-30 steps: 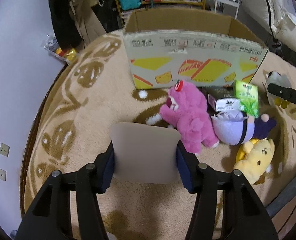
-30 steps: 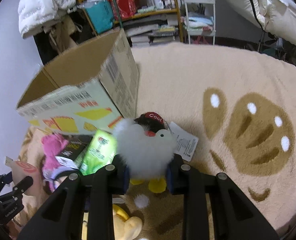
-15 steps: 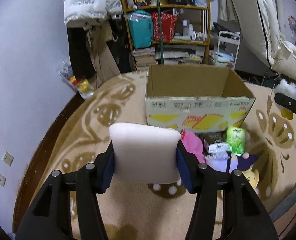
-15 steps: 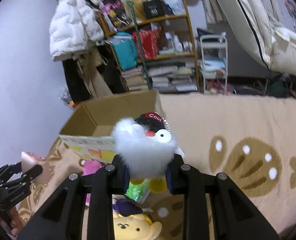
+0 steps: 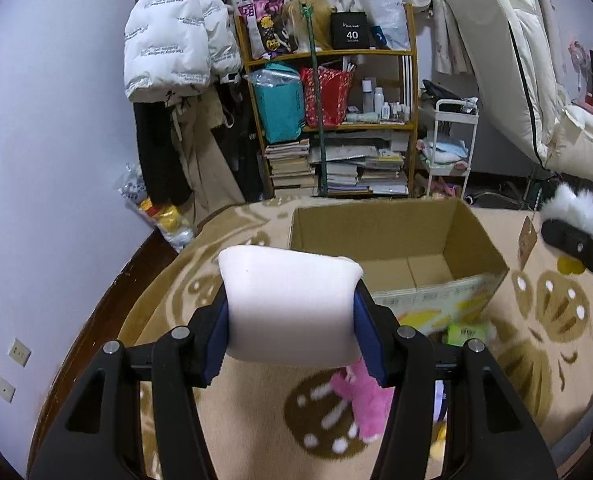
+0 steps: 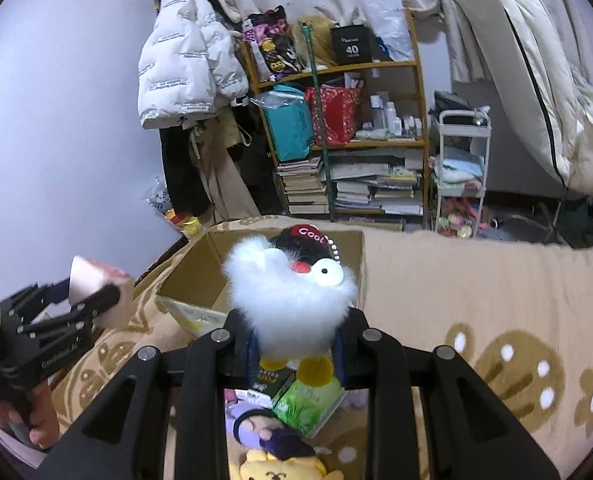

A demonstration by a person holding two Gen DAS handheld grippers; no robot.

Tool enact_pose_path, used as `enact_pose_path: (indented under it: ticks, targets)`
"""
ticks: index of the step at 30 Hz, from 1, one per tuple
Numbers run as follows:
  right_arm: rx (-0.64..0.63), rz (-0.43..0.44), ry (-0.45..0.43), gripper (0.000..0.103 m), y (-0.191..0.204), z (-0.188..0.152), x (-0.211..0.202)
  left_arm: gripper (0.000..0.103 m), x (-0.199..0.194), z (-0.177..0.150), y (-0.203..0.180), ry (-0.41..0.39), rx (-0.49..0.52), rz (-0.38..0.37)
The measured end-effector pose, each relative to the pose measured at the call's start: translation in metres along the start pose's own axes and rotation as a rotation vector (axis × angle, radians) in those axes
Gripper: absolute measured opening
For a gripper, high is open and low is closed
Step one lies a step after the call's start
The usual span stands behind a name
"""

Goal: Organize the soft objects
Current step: 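Lift the pink sponge with the left tool while the right tool carries the penguin toward the box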

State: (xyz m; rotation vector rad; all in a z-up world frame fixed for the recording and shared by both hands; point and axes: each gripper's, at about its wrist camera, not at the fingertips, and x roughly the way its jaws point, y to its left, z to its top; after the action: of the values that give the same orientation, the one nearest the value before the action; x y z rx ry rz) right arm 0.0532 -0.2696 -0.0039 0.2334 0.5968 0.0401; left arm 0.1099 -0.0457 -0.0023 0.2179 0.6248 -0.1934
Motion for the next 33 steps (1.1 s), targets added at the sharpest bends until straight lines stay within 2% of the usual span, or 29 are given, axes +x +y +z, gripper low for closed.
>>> enact_pose_path:
  ticks: [7, 8, 14, 22, 26, 33]
  targets:
    - [-0.072, -0.025, -0.036, 0.029, 0.004, 0.015, 0.015, 0.055, 0.014, 0.027, -0.01, -0.08, 0.004, -0.006]
    - [-0.078, -0.031, -0.047, 0.029, 0.004, 0.016, 0.017, 0.055, 0.015, 0.028, -0.011, -0.109, -0.008, -0.014]
    - [-0.108, -0.029, -0.08, 0.029, 0.001, 0.016, 0.036, 0.055, 0.024, 0.03, -0.018, -0.162, 0.013, -0.011]
    - [-0.11, -0.026, -0.063, 0.029, -0.006, 0.015, 0.055, 0.056, 0.05, 0.027, -0.018, -0.119, 0.014, -0.036]
    - [-0.096, -0.024, -0.06, 0.03, -0.01, 0.013, 0.062, 0.057, 0.061, 0.024, -0.017, -0.107, 0.004, -0.079]
    - [-0.083, -0.02, -0.029, 0.03, -0.015, 0.007, 0.079, 0.057, 0.075, 0.017, -0.024, -0.085, 0.038, -0.102]
